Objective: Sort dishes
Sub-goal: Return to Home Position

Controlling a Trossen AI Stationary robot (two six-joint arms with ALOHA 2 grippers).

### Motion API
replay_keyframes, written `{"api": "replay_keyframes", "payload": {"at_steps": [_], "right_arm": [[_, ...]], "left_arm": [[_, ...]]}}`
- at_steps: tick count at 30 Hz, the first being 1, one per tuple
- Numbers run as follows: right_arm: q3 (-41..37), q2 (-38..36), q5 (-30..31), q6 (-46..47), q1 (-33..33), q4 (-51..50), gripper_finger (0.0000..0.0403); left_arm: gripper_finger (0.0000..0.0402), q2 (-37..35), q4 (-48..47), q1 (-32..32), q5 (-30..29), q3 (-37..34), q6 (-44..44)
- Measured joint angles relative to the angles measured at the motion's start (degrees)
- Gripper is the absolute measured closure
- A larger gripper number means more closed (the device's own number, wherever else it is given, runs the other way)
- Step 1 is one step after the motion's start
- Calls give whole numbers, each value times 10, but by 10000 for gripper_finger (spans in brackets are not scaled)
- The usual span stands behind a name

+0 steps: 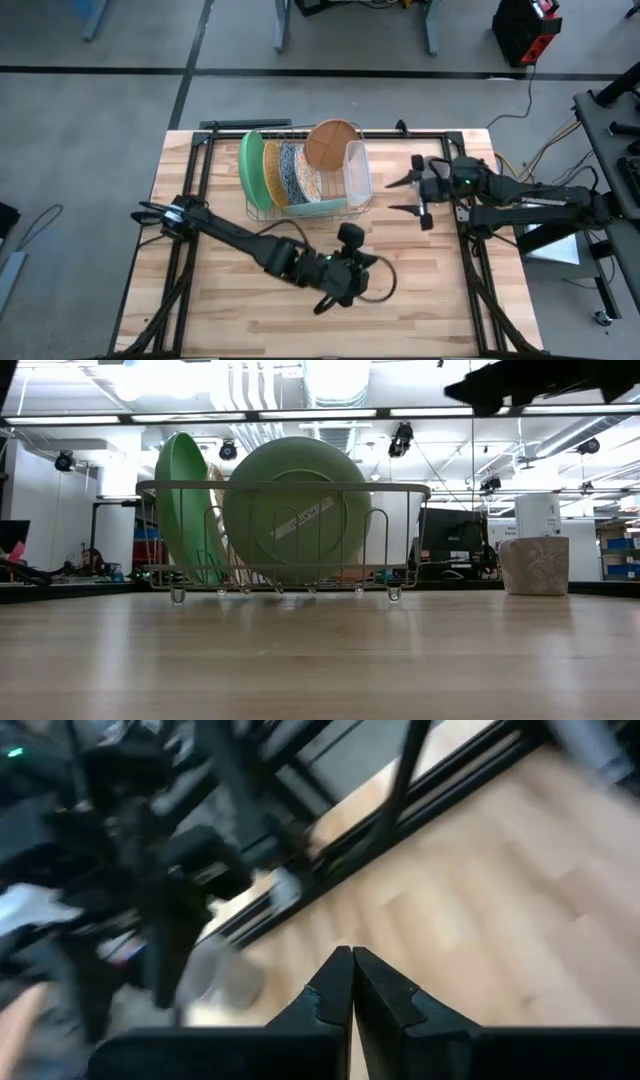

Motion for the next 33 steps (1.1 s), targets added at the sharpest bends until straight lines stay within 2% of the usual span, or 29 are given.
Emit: {"api": "replay_keyframes", "payload": {"at_steps": [7, 11, 18, 24, 28, 33], "right_arm": [[-36, -60, -6, 0, 22, -1, 185], [-63, -73, -34, 4, 30, 31, 188], [-114, -86, -42, 18, 32, 80, 186], [-145, -116, -43, 33, 32, 84, 194], [-156, -134, -42, 34, 32, 85, 198], [-169, -148, -42, 39, 32, 85, 199]], "left_arm": [[401, -5, 36, 59, 161, 0, 20], [402, -5, 65, 84, 246, -1, 31], [401, -6, 157, 122, 287, -66, 21], [401, -36, 205, 118, 292, -147, -4], [401, -103, 227, 102, 246, -213, -8], [401, -217, 272, 79, 207, -345, -12]]}}
